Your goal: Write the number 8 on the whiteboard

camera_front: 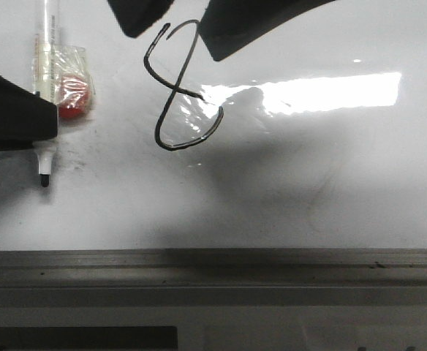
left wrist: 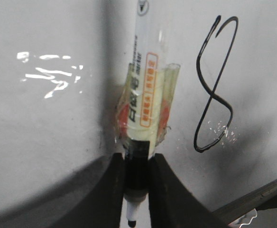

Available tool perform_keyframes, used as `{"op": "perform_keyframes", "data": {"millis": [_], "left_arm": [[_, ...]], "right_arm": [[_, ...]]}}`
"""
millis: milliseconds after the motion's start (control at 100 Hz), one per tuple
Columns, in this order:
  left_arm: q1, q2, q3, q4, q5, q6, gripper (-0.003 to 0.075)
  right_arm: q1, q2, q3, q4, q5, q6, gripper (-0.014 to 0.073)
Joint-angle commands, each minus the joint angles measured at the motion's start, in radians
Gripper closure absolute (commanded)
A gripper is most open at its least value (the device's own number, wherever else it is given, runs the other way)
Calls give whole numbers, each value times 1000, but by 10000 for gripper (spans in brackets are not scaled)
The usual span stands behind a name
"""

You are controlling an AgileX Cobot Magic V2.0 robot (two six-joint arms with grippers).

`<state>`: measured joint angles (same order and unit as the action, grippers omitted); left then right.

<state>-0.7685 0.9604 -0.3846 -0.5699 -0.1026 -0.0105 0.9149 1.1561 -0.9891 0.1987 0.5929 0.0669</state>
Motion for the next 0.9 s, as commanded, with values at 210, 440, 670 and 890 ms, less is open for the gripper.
{"op": "perform_keyframes", "data": {"millis": [210, 440, 670, 890], "left_arm": [[6, -12, -33, 76, -28, -8, 739], [-6, -12, -33, 74, -28, -8, 441], [-6, -45, -33, 70, -28, -8, 302], [-6, -183, -33, 70, -21, -8, 476]], "right_arm": [[-2, -27, -31, 5, -58, -4, 248], [-2, -27, -31, 5, -60, -4, 251], [-2, -27, -31, -3, -60, -4, 366], [-2, -70, -29, -65, -73, -4, 657]]}}
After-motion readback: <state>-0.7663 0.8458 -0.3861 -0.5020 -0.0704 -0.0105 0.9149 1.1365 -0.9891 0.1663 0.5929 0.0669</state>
